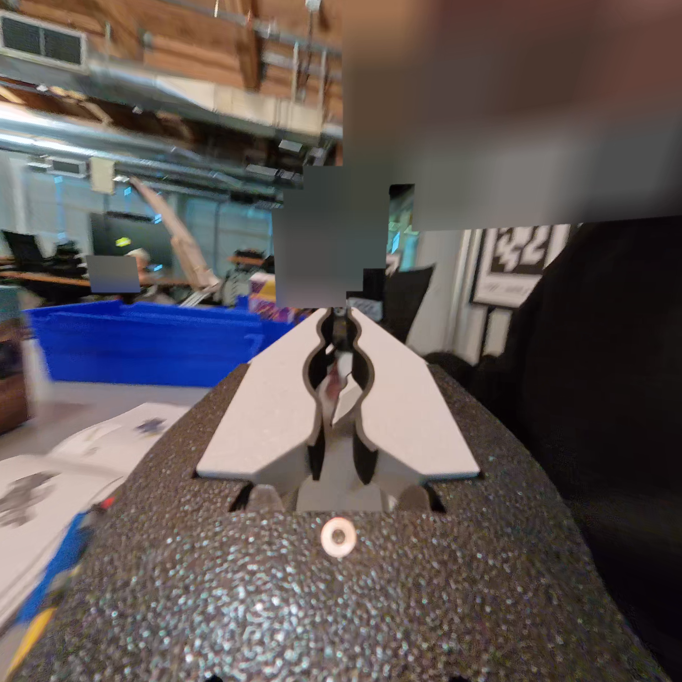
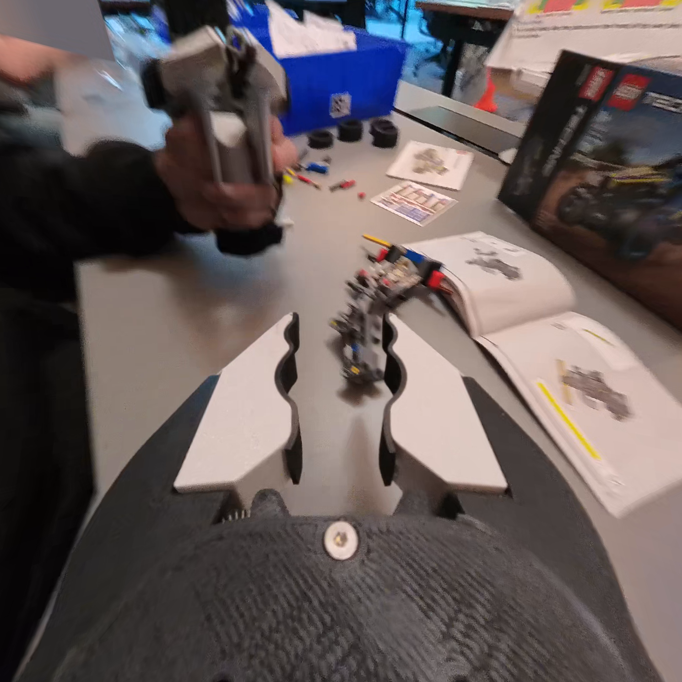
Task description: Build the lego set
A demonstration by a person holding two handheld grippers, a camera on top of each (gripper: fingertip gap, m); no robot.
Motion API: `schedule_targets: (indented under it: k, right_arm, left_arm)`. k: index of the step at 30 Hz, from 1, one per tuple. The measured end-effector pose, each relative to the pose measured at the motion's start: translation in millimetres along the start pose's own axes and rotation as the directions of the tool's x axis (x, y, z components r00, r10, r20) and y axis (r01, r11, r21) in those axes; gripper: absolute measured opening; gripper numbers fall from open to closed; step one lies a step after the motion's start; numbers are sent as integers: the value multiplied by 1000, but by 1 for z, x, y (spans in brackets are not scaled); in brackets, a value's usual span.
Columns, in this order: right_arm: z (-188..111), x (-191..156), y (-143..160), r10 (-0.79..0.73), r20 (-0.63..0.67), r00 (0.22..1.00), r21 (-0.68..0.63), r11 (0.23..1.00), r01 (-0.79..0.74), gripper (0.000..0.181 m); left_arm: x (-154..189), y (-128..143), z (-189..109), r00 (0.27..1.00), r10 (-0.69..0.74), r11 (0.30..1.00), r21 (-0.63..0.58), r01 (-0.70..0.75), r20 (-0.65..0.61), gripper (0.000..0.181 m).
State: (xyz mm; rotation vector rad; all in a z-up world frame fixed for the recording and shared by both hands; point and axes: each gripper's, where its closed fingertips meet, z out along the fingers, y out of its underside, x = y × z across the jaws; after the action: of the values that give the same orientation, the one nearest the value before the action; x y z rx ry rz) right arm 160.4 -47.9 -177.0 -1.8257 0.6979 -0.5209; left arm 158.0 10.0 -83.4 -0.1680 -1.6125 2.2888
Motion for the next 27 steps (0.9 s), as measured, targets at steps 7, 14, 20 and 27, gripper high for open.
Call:
schedule_targets:
  k: [7, 14, 20, 27]
  right_arm:
    - [-5, 41, 47, -198, -68, 978, -225, 958, 178, 47]
    - [12, 23, 57, -232, 215, 949, -263, 922, 285, 46]
    - [25, 9, 60, -319, 327, 890, -246, 880, 406, 40]
    - [29, 9, 60, -186, 329, 926, -301, 909, 290, 30]
  left_arm:
    - [-55, 49, -22, 824, 516, 766, -556, -322, 234, 3]
    - [-70, 77, -35, 765, 619, 606, -729, -319, 180, 3]
    - [-71, 89, -39, 804, 569, 613, -741, -274, 173, 3]
    - [-66, 101, -38, 824, 554, 581, -765, -278, 121, 3]
